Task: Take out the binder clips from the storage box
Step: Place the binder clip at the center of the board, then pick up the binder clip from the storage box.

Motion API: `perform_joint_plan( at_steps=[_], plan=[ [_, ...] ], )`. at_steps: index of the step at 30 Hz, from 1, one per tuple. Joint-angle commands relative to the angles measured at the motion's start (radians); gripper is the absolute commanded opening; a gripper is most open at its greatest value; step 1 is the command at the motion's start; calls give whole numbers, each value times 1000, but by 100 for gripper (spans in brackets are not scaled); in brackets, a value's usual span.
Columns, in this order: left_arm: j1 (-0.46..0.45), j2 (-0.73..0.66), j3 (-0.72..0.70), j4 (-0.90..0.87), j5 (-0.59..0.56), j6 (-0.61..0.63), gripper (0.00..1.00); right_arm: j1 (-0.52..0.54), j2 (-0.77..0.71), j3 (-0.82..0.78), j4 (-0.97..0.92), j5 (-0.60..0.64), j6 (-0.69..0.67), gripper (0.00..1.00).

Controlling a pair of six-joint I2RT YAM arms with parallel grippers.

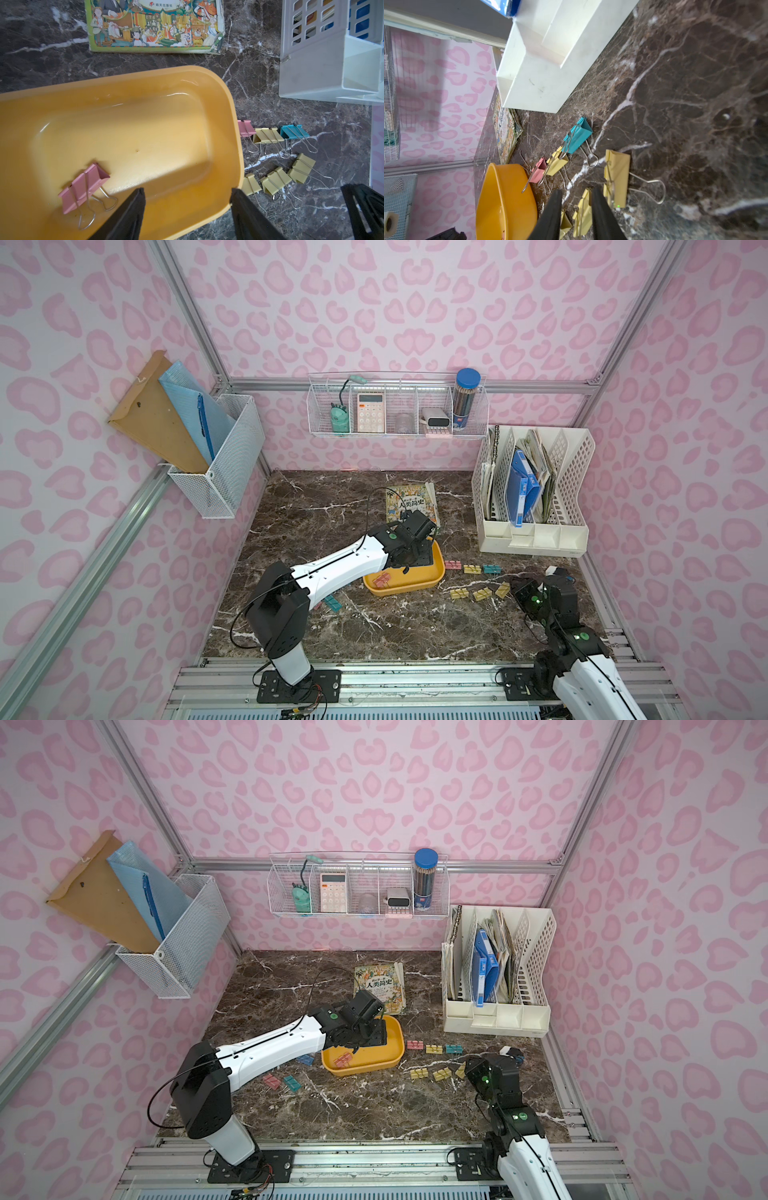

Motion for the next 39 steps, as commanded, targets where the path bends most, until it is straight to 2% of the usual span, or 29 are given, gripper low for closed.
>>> perform_joint_plan(
  at_steps=[1,4,8,11,14,17,18,21,25,29,36,39],
  plan=[
    [10,-9,-11,-53,-36,-19,66,2,-41,15,-73,20,-9,29],
    [25,-17,-25,-93,-49,-39,63,1,-70,32,-96,26,-12,30],
    [63,-38,-67,-154,-41,-106,58,1,-53,73,-30,-26,-91,31],
    [92,-55,-110,-161,0,-115,54,4,61,129,45,-135,-191,33],
    [98,-44,-106,-221,-15,-99,48,42,205,198,82,-210,-272,35],
    [100,-27,-91,-278,-12,-119,50,157,307,263,91,-142,-319,36],
    [101,-24,-94,-274,7,-122,54,203,335,280,102,-112,-326,37],
    [100,5,-90,-297,13,-137,55,291,410,305,145,-72,-314,38],
    [100,54,-73,-319,0,-140,53,345,490,311,208,-84,-291,39],
    [100,80,-80,-302,36,-134,51,366,536,320,225,-89,-284,39],
    [100,74,-82,-283,27,-124,32,373,542,312,231,-73,-282,39],
    [101,62,-76,-275,15,-120,21,373,544,302,244,-76,-275,39]
  ],
)
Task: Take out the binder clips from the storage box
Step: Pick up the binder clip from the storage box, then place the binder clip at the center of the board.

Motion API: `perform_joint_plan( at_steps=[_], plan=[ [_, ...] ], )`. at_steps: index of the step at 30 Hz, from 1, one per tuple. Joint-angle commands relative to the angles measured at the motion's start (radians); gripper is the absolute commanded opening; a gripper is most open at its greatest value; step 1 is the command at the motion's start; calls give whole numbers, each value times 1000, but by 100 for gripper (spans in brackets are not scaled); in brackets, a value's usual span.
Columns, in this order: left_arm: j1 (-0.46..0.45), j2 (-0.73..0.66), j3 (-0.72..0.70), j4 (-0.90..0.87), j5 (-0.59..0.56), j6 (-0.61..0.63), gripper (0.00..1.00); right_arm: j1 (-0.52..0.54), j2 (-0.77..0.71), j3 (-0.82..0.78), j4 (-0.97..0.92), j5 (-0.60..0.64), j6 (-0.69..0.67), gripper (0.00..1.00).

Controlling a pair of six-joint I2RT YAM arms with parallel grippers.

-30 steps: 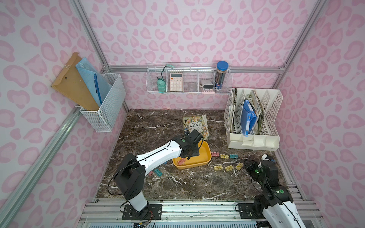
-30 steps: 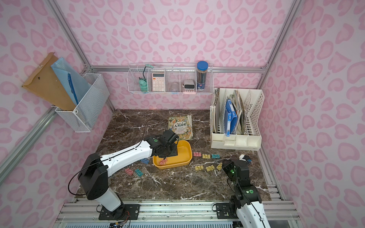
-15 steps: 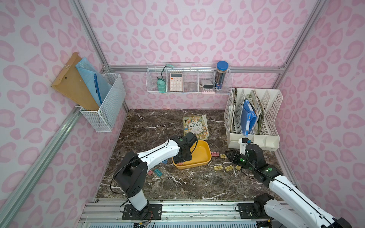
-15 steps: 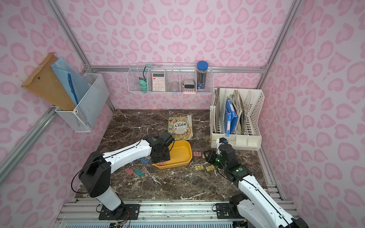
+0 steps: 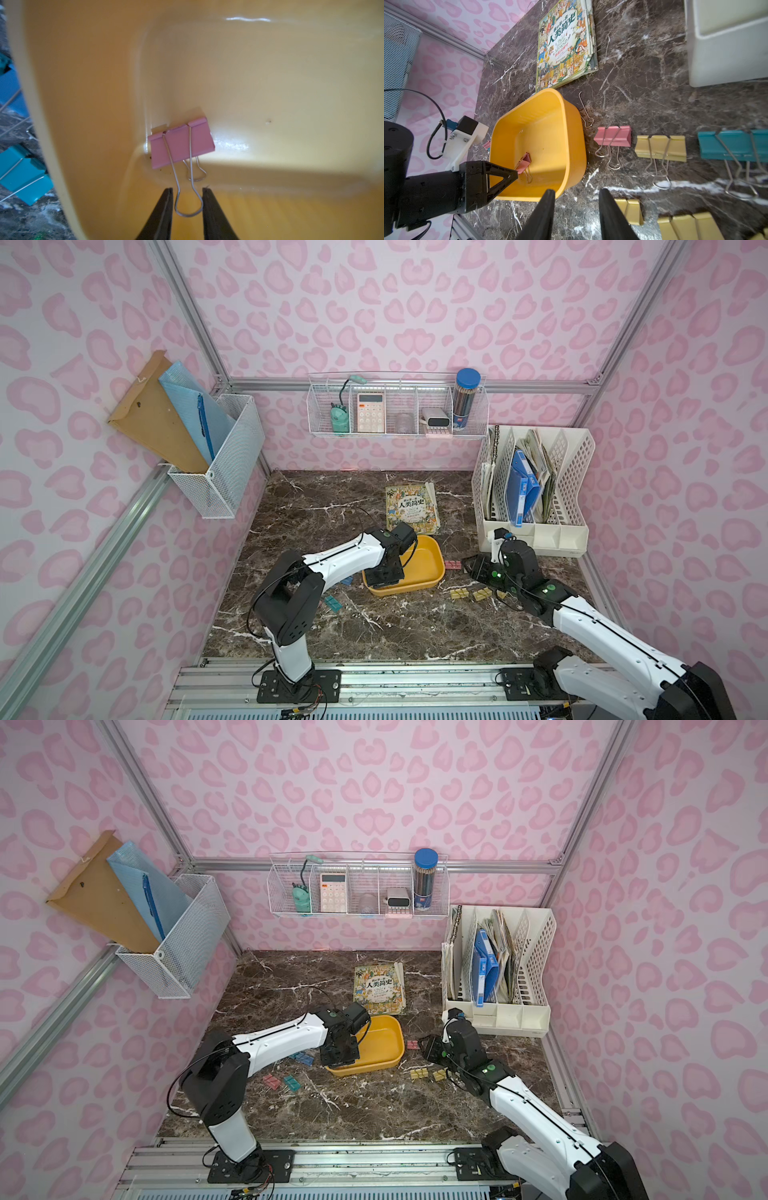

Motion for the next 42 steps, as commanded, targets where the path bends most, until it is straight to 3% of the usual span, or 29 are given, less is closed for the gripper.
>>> perform_joint_plan(
  at_steps=[1,7,19,28,35,42],
  plan=[
    [1,-16,13,-2,-20,10,19,1,3,-8,40,5,11,39],
    [1,-20,46,6,-46,26,0,4,10,-17,61,-5,22,40],
    [0,-105,42,30,-51,45,0,10,22,-8,101,-46,8,41],
    [0,-523,-253,290,86,16,0,84,36,49,143,-52,-69,42],
    [0,-917,-498,297,65,-123,0,181,51,52,209,-34,-127,46],
    [0,-1102,-660,208,61,-280,0,188,178,120,102,61,-152,49]
  ],
)
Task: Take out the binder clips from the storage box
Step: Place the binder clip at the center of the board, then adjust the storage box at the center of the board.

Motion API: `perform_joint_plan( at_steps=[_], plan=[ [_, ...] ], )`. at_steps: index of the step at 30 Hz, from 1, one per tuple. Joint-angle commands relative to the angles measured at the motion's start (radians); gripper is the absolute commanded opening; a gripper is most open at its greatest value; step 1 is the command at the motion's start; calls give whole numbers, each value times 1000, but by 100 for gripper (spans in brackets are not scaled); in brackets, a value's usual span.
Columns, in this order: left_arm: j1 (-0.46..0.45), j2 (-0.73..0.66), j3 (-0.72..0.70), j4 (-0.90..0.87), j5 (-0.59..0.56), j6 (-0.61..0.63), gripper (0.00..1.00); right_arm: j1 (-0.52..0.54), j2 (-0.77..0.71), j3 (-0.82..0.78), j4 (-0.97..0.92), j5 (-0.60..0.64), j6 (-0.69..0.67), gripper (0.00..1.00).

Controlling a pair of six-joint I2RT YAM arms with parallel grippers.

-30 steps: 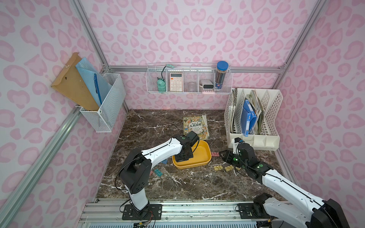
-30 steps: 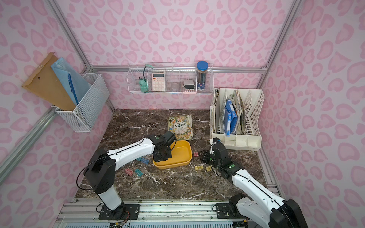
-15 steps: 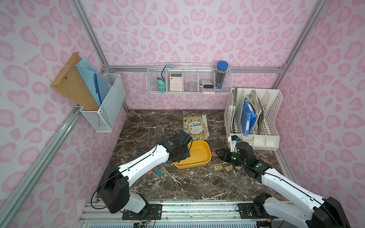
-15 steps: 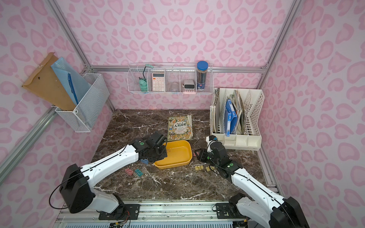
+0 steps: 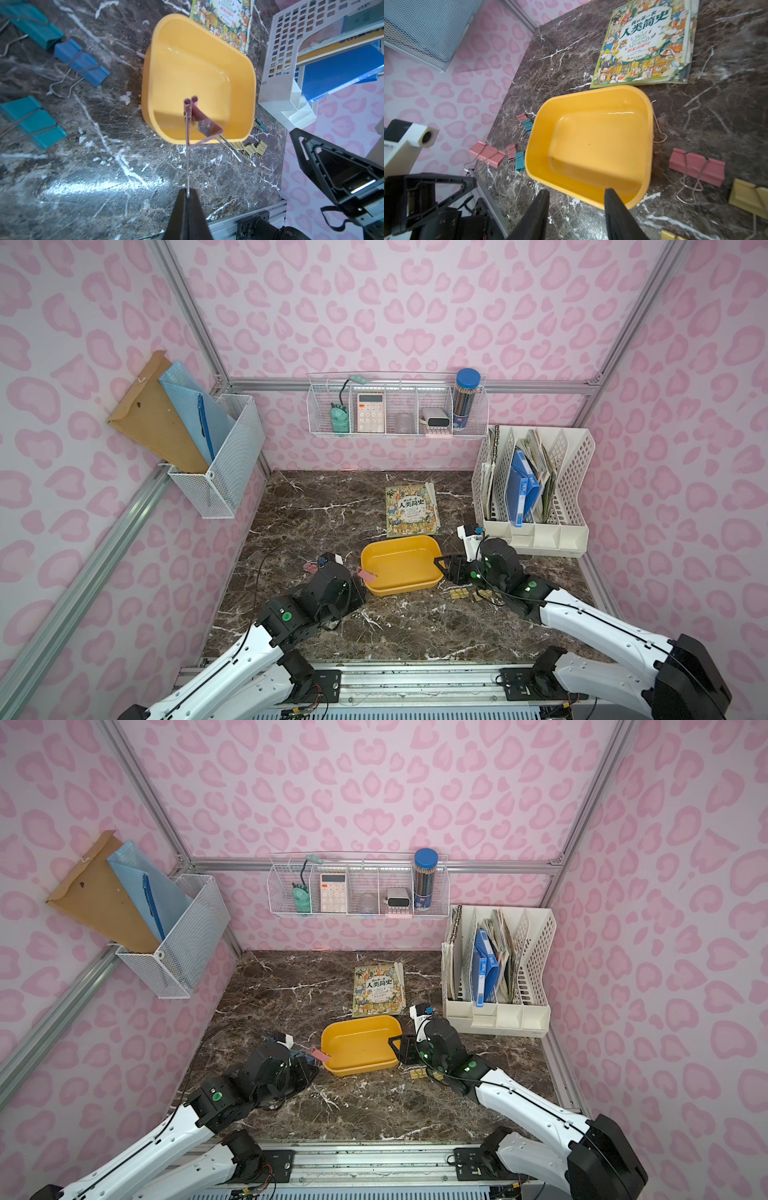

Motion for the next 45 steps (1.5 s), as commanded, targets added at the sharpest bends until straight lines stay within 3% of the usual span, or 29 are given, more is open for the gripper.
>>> perform_joint_plan(
  at_steps=[1,3,7,14,20,24,27,29,35,45],
  plan=[
    [1,-55,-62,-22,13,-109,0,-14,59,37,-71,78,-13,49],
    [1,-91,-120,13,26,-136,0,-32,104,58,-114,119,7,50],
    [0,-119,-188,49,34,-161,0,-111,200,91,-137,35,10,50],
    [1,-76,-246,122,84,-191,0,-140,388,215,-169,-13,-76,41],
    [4,-61,-292,146,79,-235,0,-133,480,293,-198,-33,-120,36],
    [3,-68,-368,203,110,-331,0,-115,509,320,-212,-26,-147,33],
    [3,-66,-365,133,93,-347,0,-98,524,350,-248,-2,-160,31],
    [3,-69,-331,43,64,-361,10,-85,526,360,-256,25,-164,28],
    [5,-63,-233,-143,-29,-302,60,-62,546,386,-284,82,-176,22],
    [5,18,70,-457,-283,-134,74,-25,512,368,-269,165,-170,7]
  ],
)
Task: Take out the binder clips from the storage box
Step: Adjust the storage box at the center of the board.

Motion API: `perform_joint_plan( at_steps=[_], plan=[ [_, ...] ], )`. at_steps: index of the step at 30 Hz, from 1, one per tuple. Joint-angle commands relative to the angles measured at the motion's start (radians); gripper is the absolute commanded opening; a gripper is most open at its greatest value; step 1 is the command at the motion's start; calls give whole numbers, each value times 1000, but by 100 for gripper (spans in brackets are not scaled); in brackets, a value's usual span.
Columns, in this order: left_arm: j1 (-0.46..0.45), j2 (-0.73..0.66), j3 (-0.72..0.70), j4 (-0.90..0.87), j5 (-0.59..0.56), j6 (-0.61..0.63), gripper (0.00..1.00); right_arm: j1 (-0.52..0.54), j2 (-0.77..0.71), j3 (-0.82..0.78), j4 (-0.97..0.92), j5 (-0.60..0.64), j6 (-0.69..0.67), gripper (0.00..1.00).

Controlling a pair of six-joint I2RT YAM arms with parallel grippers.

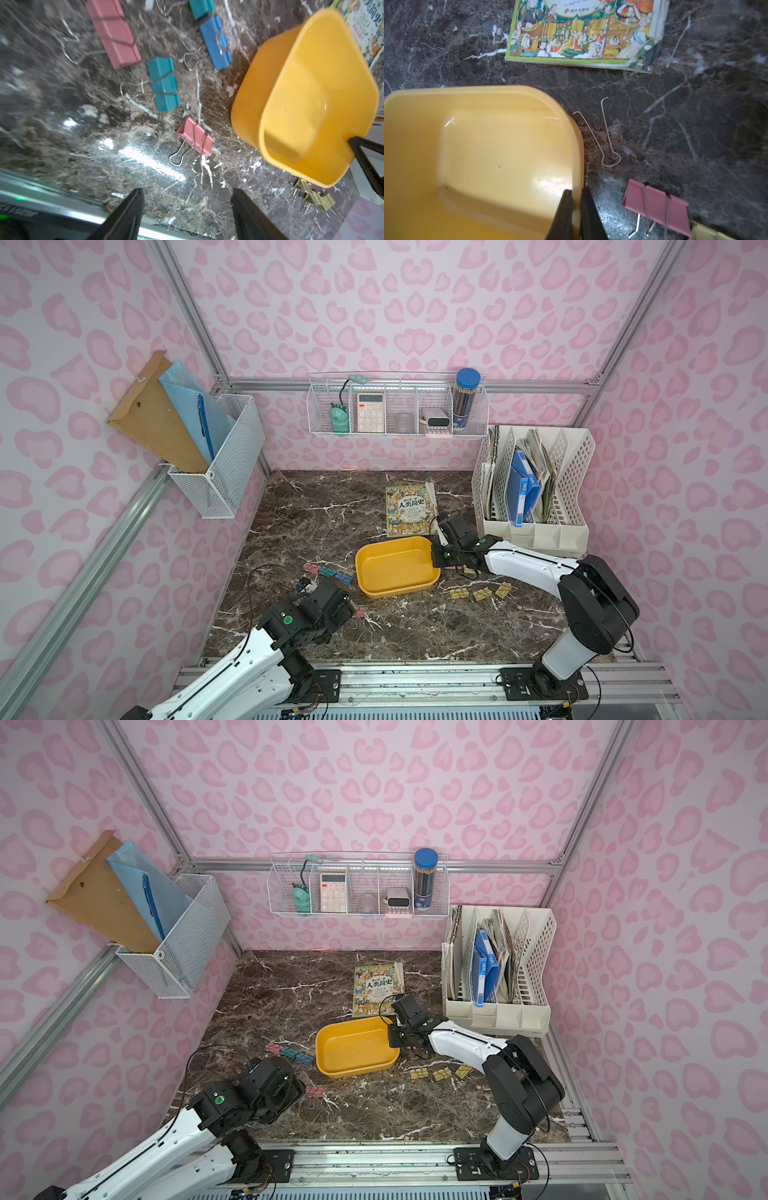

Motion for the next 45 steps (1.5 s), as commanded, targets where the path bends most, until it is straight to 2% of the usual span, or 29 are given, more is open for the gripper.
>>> perform_joint_plan(
  at_steps=[1,7,12,17,20,23,29,35,38,40,43,45],
  plan=[
    [1,5,66,-136,-144,103,75,18,-21,-11,5,63,-2,6],
    [0,56,164,-128,-272,191,76,63,-117,-109,80,207,42,0],
    [1,125,207,-80,-331,242,76,157,-277,-278,269,426,54,0],
    [5,204,239,-39,-396,289,76,198,-357,-425,457,503,61,0],
    [21,242,262,-33,-439,308,80,199,-353,-413,411,499,82,2],
    [72,254,269,3,-430,348,84,198,-336,-390,381,447,81,6],
    [279,215,239,156,-250,443,90,179,-251,-281,206,332,147,10],
    [377,246,257,188,-156,507,93,121,-176,-214,62,309,190,9],
    [395,268,263,190,-143,519,93,87,-188,-223,70,273,177,20],
    [406,277,264,194,-135,532,95,78,-216,-202,43,244,160,32],
    [409,274,265,204,-162,548,99,70,-294,-189,49,234,101,40],
    [412,272,261,223,-196,565,99,61,-352,-173,38,269,71,41]
  ],
)
